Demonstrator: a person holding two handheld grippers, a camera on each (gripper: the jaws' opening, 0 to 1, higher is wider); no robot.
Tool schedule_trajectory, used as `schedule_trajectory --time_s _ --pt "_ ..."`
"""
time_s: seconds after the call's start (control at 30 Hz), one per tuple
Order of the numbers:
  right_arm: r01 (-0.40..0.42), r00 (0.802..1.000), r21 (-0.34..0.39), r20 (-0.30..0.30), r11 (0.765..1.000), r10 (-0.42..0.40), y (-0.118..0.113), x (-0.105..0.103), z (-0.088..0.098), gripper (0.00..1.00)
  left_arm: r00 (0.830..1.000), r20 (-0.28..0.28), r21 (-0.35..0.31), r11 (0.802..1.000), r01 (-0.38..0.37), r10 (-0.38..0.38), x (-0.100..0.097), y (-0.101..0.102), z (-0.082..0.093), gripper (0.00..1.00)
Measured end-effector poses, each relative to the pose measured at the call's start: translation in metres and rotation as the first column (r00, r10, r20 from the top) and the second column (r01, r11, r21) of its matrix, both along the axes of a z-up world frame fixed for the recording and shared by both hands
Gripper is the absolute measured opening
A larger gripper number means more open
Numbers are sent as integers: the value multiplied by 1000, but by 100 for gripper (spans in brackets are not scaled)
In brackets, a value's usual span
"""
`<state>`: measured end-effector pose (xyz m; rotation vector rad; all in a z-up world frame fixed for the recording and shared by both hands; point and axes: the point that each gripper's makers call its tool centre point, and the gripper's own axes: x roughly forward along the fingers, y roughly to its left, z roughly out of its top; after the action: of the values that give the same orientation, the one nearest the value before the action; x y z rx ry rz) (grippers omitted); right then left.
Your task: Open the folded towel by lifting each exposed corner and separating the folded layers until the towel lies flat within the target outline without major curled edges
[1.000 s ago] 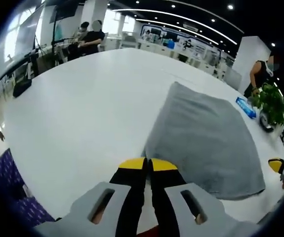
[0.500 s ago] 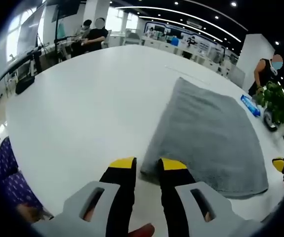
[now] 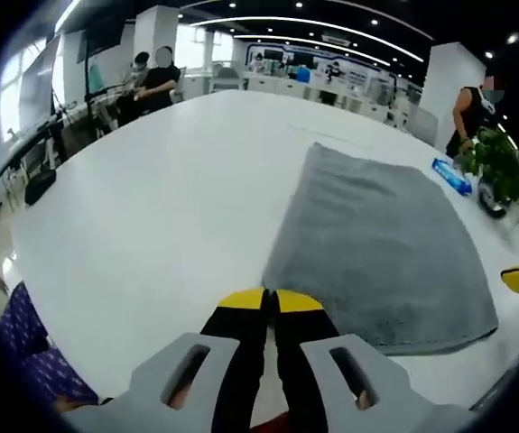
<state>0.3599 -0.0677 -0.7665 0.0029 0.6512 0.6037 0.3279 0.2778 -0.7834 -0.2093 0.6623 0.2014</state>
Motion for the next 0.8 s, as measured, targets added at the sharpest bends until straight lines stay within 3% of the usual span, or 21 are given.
schedule_trajectory --time_s 0.27,0.37,0.47,0.63,0.7,0.8 --pt "2 1000 27 -9 1000 -2 3 -1 2 7 998 45 -15 998 54 -53 9 -13 11 1" --pt "2 1000 79 -25 997 0 9 -2 6 6 992 78 -1 995 95 -95 15 -19 17 1" --pt "1 1000 114 -24 993 1 13 -2 11 7 982 117 1 988 152 -151 21 -35 27 1" --pt "-5 999 148 -39 989 11 19 -4 12 7 967 133 27 977 213 -215 25 -57 29 1" --pt "-17 999 148 -40 989 23 21 -5 12 7 967 121 -23 974 227 -223 24 -68 26 1" --pt "-23 999 155 -44 988 30 23 -6 11 7 960 147 -37 968 248 -241 24 -88 27 1"
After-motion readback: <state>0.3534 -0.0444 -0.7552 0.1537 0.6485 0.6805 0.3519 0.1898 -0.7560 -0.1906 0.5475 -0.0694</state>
